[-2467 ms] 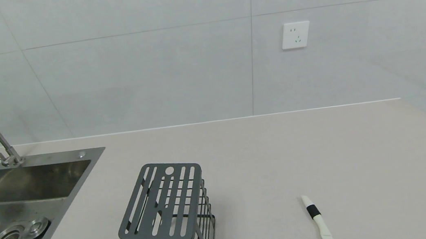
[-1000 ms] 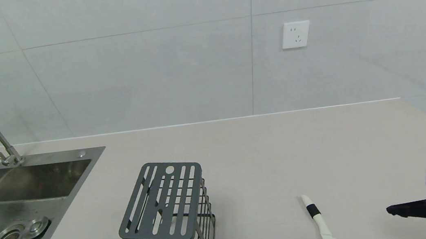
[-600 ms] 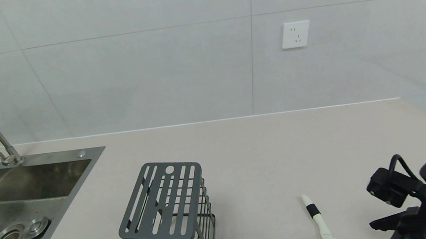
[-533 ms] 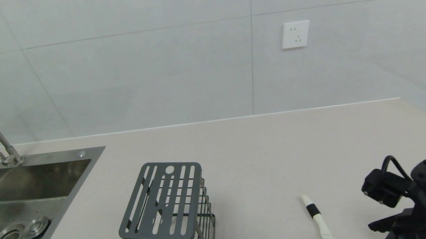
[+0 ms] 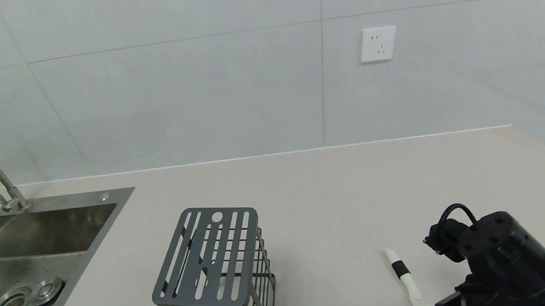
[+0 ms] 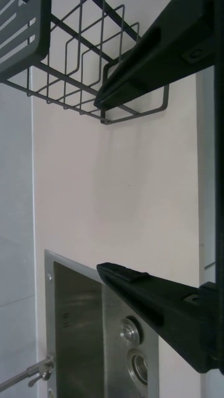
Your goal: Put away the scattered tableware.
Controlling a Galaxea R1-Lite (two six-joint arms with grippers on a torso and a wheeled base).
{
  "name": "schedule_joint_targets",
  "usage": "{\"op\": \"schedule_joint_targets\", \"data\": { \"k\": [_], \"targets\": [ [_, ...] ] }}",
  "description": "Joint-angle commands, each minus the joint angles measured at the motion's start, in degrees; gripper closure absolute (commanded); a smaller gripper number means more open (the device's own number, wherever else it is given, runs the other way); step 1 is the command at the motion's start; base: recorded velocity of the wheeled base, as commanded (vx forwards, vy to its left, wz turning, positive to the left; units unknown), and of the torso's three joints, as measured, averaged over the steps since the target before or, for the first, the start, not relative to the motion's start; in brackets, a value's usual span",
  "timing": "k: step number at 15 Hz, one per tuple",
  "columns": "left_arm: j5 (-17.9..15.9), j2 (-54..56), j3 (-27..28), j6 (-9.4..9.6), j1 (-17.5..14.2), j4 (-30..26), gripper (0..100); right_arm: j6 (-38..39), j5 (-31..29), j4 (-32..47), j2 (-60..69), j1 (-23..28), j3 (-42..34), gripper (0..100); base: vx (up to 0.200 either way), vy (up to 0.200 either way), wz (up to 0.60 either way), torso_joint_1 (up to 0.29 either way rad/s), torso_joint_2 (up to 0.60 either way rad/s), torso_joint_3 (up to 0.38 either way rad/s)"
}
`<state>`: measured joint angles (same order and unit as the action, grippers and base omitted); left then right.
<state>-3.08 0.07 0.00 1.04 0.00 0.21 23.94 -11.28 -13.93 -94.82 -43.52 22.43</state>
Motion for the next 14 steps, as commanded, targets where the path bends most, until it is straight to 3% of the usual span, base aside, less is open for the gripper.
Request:
{"op": "schedule_joint_targets", "data": {
  "k": [1, 9, 14],
  "targets": [
    [0.01, -0.07, 0.0, 0.02, 0.0, -0.03, 0, 1.02, -2.61, -1.1, -6.52, -2.09, 0.25, 0, 0.0, 0.0, 0.0, 0.0, 0.0, 0.0],
    [0.01, -0.07, 0.0, 0.02, 0.0, -0.03, 0, 1.11, -3.67, -3.47, -10.65, 2.3, 0.86, 0, 0.0, 0.0, 0.0, 0.0, 0.0, 0.0],
    [0.01, -0.07, 0.0, 0.02, 0.0, 0.06, 0, 0.58, -3.67, -7.95, -14.34, 1.86, 0.95, 0, 0.0, 0.0, 0.0, 0.0, 0.0, 0.0]
  ]
}}
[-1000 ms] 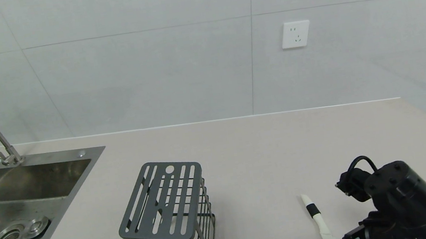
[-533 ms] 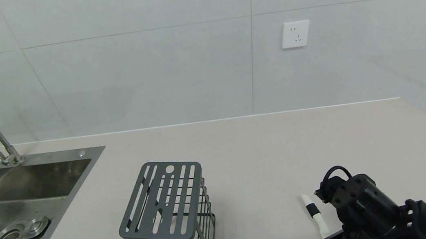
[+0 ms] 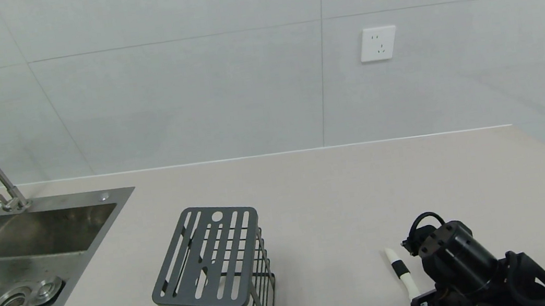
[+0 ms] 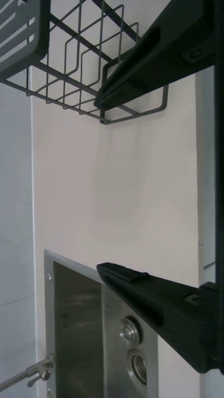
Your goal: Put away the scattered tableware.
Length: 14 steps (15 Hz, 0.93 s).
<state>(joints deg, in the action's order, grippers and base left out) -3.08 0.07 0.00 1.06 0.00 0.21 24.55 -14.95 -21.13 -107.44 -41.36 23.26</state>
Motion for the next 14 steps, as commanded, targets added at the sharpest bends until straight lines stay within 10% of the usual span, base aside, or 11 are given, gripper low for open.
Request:
{"op": "schedule_joint_targets", "data": {
  "k": [1, 6, 7, 14],
  "targets": [
    [0.01, -0.07, 0.0, -0.01, 0.0, 0.06, 0, -0.47, -0.08, -1.99, -2.52, -0.39, 0.12, 0, 0.0, 0.0, 0.0, 0.0, 0.0, 0.0],
    [0.01, -0.07, 0.0, -0.01, 0.0, -0.03, 0, -0.91, -2.02, -2.6, -3.39, -0.39, -0.23, 0, 0.0, 0.0, 0.0, 0.0, 0.0, 0.0],
    [0.01, -0.07, 0.0, -0.01, 0.0, 0.06, 0, -0.91, -2.02, -2.52, -3.48, -0.3, -0.5, 100, 0.0, 0.0, 0.0, 0.0, 0.0, 0.0],
    [0.01, -0.07, 0.0, -0.01, 0.0, -0.03, 0, -1.17, -2.11, -8.67, -6.47, -0.39, -2.52, 100, 0.0, 0.0, 0.0, 0.0, 0.0, 0.0]
  ]
}}
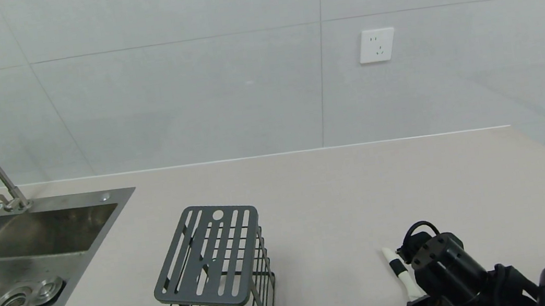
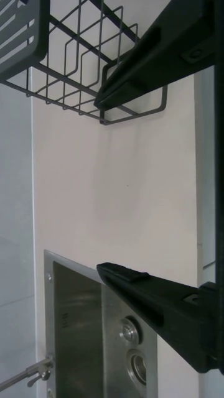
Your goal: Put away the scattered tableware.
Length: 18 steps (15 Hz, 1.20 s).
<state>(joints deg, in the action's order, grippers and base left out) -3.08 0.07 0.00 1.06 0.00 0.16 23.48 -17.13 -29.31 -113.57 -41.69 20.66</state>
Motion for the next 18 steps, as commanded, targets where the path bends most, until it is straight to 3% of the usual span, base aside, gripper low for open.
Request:
{"op": "schedule_joint_targets", "data": {
  "k": [1, 2, 4, 8, 12, 15, 18],
  "targets": [
    [0.01, -0.07, 0.0, -0.01, 0.0, 0.02, 0, -2.82, 0.08, -3.92, 4.32, -0.14, 1.84, 100, 0.0, 0.0, 0.0, 0.0, 0.0, 0.0],
    [0.01, -0.07, 0.0, -0.01, 0.0, 0.02, 0, -8.27, 0.52, -7.7, 9.33, 0.3, 4.21, 100, 0.0, 0.0, 0.0, 0.0, 0.0, 0.0],
    [0.01, -0.07, 0.0, -0.01, 0.0, 0.11, 0, -11.09, 4.03, -13.5, 13.72, 2.05, 4.65, 100, 0.0, 0.0, 0.0, 0.0, 0.0, 0.0],
    [0.01, -0.07, 0.0, -0.01, 0.0, 0.02, 0, -19.35, 12.21, -21.93, 19.61, 6.71, -1.77, 100, 0.0, 0.0, 0.0, 0.0, 0.0, 0.0],
    [0.01, -0.07, 0.0, -0.09, 0.0, 0.11, 0, -20.75, 16.34, -25.98, 22.86, 8.03, -8.01, 100, 0.0, 0.0, 0.0, 0.0, 0.0, 0.0],
    [0.01, -0.07, 0.0, -0.27, 0.0, 0.11, 0, -27.96, 30.49, -29.32, 23.92, 9.52, -15.57, 100, 0.0, 0.0, 0.0, 0.0, 0.0, 0.0],
    [0.01, -0.07, 0.0, -0.36, 0.0, 0.11, 0, -38.42, 43.06, -29.93, 24.18, 13.04, -16.62, 100, 0.0, 0.0, 0.0, 0.0, 0.0, 0.0]
  ]
}}
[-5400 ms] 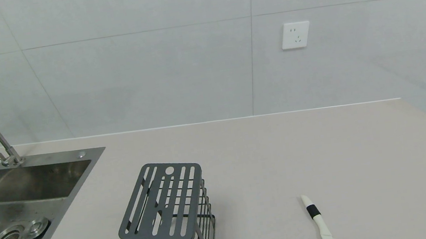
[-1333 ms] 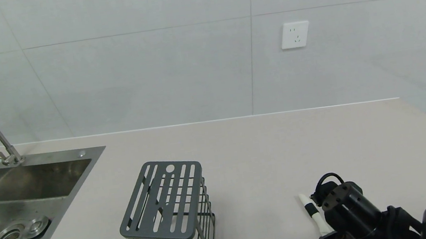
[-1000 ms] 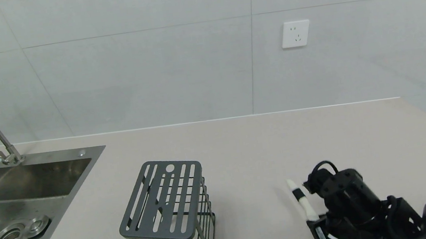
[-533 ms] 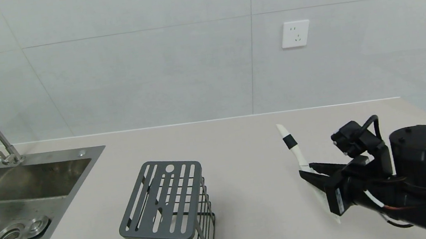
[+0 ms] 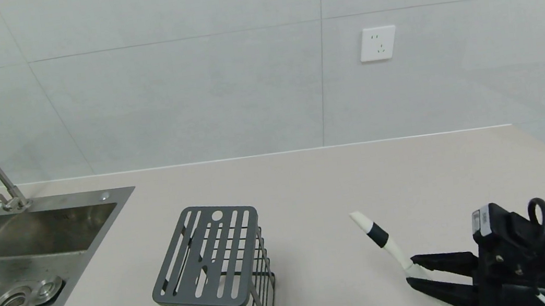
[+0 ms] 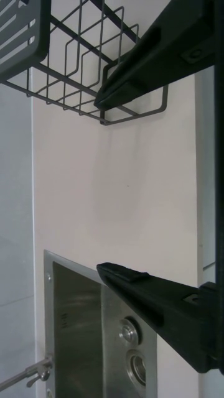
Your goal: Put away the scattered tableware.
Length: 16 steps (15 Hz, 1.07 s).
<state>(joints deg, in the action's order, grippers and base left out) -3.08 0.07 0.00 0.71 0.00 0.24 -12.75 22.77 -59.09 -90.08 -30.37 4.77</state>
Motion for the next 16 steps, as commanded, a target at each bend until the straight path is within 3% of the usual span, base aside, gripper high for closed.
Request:
{"op": "schedule_joint_targets", "data": {
  "k": [1, 3, 6, 8, 11, 13, 16],
  "targets": [
    [0.01, -0.07, 0.0, 0.0, 0.0, 0.02, 0, -5.44, 7.64, -0.06, 1.04, 2.33, -1.25, 100, 0.0, 0.0, 0.0, 0.0, 0.0, 0.0],
    [0.01, -0.07, 0.0, 0.0, 0.0, 0.02, 0, -12.03, 14.93, 1.17, 1.83, 3.47, -2.48, 100, 0.0, 0.0, 0.0, 0.0, 0.0, 0.0],
    [0.01, -0.07, 0.0, 0.26, 0.0, 0.02, 0, -13.79, 16.16, 2.49, 2.45, 5.14, -2.22, 100, 0.0, 0.0, 0.0, 0.0, 0.0, 0.0],
    [0.01, -0.07, 0.0, 0.26, 0.0, 0.02, 0, -15.81, 17.66, 2.75, 2.1, 3.56, 2.7, 100, 0.0, 0.0, 0.0, 0.0, 0.0, 0.0],
    [-0.26, -0.07, 0.0, 0.26, 0.0, 0.02, 0, -16.16, 17.04, 8.55, -0.36, 1.19, 10.26, 100, 0.0, 0.0, 0.0, 0.0, 0.0, 0.0],
    [-0.34, -0.07, 0.0, 0.26, 0.0, 0.02, 0, -16.52, 11.15, 11.45, -0.71, 1.27, 9.56, 100, 0.0, 0.0, 0.0, 0.0, 0.0, 0.0],
    [-1.05, -0.07, 0.0, 0.26, 0.09, 0.02, 0, -17.57, 9.66, 11.63, 2.71, 1.36, 7.71, 100, 0.0, 0.0, 0.0, 0.0, 0.0, 0.0]
  ]
}}
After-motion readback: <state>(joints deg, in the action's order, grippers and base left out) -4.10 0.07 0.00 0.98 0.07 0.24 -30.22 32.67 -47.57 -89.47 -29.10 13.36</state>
